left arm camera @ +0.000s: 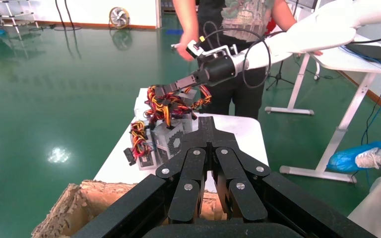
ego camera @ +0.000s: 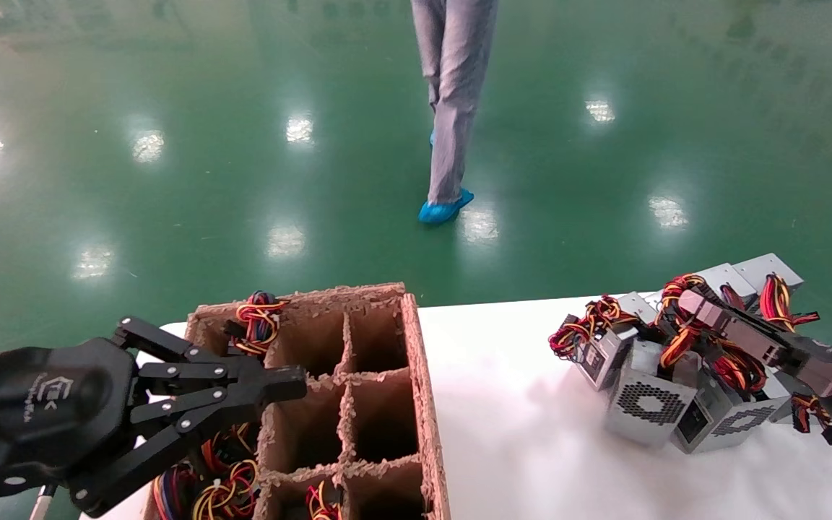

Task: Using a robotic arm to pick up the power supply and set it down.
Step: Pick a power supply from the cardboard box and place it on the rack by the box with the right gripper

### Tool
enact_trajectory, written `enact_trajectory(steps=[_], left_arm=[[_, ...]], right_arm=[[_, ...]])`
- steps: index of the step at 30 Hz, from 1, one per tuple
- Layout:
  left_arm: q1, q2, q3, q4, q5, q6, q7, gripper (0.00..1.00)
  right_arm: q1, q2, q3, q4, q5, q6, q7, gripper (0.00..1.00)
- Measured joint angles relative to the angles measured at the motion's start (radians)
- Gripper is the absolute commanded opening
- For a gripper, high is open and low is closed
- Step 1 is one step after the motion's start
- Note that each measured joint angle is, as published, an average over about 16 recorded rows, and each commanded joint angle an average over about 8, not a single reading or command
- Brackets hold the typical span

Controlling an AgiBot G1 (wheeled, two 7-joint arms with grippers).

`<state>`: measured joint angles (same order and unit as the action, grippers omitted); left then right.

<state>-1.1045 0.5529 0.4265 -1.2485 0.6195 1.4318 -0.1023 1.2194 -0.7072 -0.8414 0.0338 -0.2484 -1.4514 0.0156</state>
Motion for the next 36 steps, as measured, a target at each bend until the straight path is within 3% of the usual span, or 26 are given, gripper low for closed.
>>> enact_trajectory(steps=[15,16,22,24,36], left_arm=[[0.000,0.000,0.000,0.000,0.000,0.000,0.000,0.00],[0.000,0.000,0.000,0.000,0.000,0.000,0.000,0.00],[0.000,0.000,0.000,0.000,0.000,0.000,0.000,0.00],[0.000,0.000,0.000,0.000,0.000,0.000,0.000,0.00],[0.000,0.000,0.000,0.000,0.000,0.000,0.000,0.00]], right_arm=[[-0.008,0.003,-0.015,-0.017,-0.022,-0.028,-0.005,0.01],[-0.009,0.004,-0.015,-0.018,-0.022,-0.031,-0.004,0.06],[-0.015,0.008,-0.014,-0.018,-0.020,-0.053,0.000,0.80],[-0.015,0.011,-0.013,-0.017,-0.019,-0.061,0.001,0.99],[-0.007,0.032,-0.014,0.009,-0.020,-0.103,-0.001,1.00]])
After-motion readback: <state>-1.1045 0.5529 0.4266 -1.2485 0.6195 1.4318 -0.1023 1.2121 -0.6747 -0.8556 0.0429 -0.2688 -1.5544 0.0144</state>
